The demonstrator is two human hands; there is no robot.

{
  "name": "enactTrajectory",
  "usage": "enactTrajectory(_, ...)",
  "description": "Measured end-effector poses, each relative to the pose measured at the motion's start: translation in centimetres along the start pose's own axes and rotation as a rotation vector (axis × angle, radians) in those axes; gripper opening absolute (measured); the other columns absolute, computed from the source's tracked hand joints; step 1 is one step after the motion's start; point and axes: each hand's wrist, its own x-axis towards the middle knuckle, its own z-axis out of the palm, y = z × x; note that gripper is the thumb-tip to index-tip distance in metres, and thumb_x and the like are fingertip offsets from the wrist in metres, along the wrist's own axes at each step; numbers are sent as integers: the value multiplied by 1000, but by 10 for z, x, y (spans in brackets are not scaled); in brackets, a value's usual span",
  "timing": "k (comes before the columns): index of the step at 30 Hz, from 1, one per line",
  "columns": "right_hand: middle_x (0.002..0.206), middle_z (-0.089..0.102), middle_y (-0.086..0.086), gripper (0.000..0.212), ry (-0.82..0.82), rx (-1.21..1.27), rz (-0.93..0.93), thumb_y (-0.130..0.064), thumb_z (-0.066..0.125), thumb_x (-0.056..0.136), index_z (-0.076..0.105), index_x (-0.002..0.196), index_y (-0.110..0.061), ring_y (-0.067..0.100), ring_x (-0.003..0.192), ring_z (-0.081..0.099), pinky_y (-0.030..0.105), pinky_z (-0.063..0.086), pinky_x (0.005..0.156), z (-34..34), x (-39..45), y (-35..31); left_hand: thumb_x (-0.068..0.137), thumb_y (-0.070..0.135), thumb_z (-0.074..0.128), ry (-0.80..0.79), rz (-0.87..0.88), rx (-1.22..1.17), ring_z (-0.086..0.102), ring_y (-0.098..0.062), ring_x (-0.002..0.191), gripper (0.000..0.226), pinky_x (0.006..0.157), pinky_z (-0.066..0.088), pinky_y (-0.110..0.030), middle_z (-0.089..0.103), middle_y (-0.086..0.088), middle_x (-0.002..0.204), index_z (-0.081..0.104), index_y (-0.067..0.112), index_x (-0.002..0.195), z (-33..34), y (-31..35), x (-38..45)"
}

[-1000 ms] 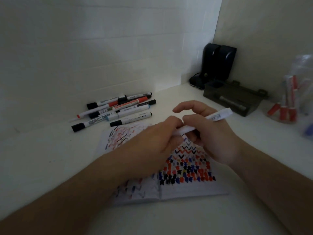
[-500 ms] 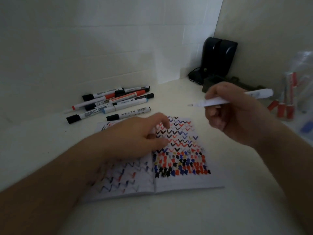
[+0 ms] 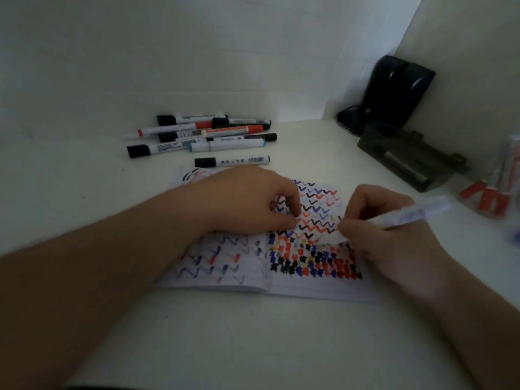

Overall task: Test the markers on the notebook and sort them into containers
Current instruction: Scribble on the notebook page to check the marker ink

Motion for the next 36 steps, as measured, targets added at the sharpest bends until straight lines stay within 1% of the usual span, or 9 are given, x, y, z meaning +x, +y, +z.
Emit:
enactTrajectory(2,53,61,5,25,-20,81,75,12,65,86,52,65,5,12,44,55,20,42,43,-1,0,0,91,61,64,9,4,-8,47,26,73,24,59,26,-8,46,35,74,65,50,112,0,0,0)
enactTrajectory(5,54,63,4,29,-29,-20,103,9,67,84,53,62,-3,12,47,61,21,47,46,0,1,1,91,62,64,10,4,-21,40,36,76,24,58,26,-8,46,35,73,65,50,113,0,-1,-1)
enactTrajectory(12,54,64,-2,29,-24,-30,77,12,65,84,51,62,0,7,47,61,19,46,46,3,1,0,91,62,64,5,-14,-12,47,22,71,25,59,27,-9,49,33,75,65,51,113,0,0,-1)
enactTrajectory(17,56,65,0,26,-22,-28,79,12,66,84,52,63,4,10,48,62,21,47,46,3,0,-1,92,61,63,-12,-10,-15,42,33,72,22,51,27,-8,52,45,71,64,51,111,0,2,-2)
enactTrajectory(20,57,66,-2,30,-31,-26,83,12,65,85,54,62,-3,10,50,64,19,48,48,2,0,-3,91,61,64,1,-17,-19,43,31,71,24,53,25,-9,51,27,67,64,51,112,1,2,-2)
enactTrajectory(24,60,68,-1,28,-29,-49,70,8,68,86,56,64,-5,11,53,66,23,50,48,2,-1,-3,91,61,63,-9,-22,-22,42,32,73,23,57,28,-12,50,25,72,64,51,112,1,2,-1)
enactTrajectory(27,61,67,2,27,-36,-75,78,2,70,85,57,63,-9,18,55,64,30,50,48,3,-1,-2,90,63,63,-15,-37,-18,49,22,72,23,57,29,-13,51,26,75,63,53,111,0,3,-3)
enactTrajectory(33,58,65,4,36,-29,-61,73,4,69,85,53,58,-12,19,53,65,28,50,47,1,-1,0,90,64,62,-30,-53,-21,50,8,67,24,57,31,-17,52,22,73,62,53,111,-2,5,-4)
enactTrajectory(36,52,60,-6,39,-2,-27,74,7,68,83,48,56,-13,7,48,61,20,47,47,2,0,1,91,63,62,-38,-55,-30,50,7,67,24,58,32,-17,52,22,73,63,52,112,-2,5,-4)
